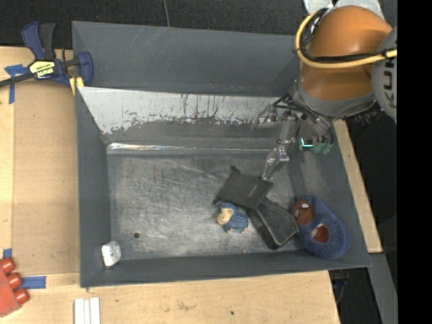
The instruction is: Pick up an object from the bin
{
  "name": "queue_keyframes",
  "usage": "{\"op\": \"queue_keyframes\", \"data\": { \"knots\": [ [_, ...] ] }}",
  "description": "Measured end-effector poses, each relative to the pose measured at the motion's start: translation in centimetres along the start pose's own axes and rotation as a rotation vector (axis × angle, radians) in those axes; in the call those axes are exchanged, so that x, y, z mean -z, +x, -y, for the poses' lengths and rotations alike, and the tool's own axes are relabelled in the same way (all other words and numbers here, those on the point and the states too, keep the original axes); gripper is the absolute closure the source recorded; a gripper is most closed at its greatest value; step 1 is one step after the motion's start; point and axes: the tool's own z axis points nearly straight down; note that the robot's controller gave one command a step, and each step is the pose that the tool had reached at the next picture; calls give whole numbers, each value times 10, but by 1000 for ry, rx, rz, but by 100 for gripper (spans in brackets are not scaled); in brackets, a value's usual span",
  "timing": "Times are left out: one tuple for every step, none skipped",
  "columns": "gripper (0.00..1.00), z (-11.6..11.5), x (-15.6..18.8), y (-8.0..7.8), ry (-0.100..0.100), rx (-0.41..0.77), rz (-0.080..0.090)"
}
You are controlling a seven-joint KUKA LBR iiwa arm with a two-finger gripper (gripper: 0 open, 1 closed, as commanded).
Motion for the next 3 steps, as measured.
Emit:
{"op": "queue_keyframes", "data": {
  "knots": [
    [0,-2,-156,24,-1,-46,19],
    [0,4,-127,22,-1,381,11],
    [0,11,-122,30,-2,312,7]
  ]
}}
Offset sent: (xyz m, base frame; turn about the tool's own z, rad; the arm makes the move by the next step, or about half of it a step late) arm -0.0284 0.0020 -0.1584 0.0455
